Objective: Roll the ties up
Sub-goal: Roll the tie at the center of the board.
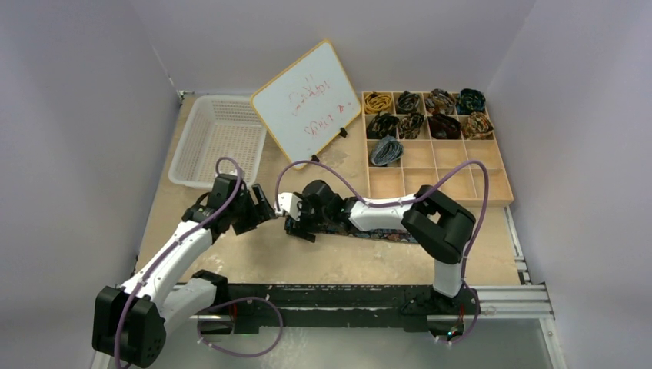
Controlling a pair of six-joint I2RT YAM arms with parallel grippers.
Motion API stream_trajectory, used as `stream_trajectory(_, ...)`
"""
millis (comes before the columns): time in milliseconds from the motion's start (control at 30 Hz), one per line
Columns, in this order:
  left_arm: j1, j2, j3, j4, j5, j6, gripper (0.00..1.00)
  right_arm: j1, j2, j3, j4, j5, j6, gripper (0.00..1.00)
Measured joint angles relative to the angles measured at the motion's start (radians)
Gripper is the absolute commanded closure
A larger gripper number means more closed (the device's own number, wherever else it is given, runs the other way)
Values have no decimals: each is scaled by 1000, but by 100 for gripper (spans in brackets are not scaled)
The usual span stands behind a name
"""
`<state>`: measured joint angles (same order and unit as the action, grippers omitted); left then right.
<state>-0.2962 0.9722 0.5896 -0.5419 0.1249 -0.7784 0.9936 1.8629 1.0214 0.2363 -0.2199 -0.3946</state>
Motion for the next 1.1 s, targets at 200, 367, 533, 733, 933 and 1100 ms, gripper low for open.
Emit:
stream_trajectory(200, 0, 5, 0, 0, 4, 13, 29, 0, 18, 26, -39, -8, -23, 51)
stream_trajectory(367, 0, 18, 0, 1, 11, 13, 29, 0, 36, 51, -63, -18, -39, 56)
stream_trajectory(533, 0, 33, 0, 2, 21, 13, 29, 0, 52, 73, -66, -31, -41, 58)
stream_trajectory(733, 0, 34, 0, 2, 29, 13, 30, 0, 54, 74, -64, -45, -40, 58)
stream_trajectory(933, 2, 34, 0, 2, 28, 12, 30, -3, 55, 74, -36, -92, -41, 61)
stream_trajectory(1100, 2, 25, 0, -1, 16, -6, 29, -5, 55, 74, -3, -150, -52, 62)
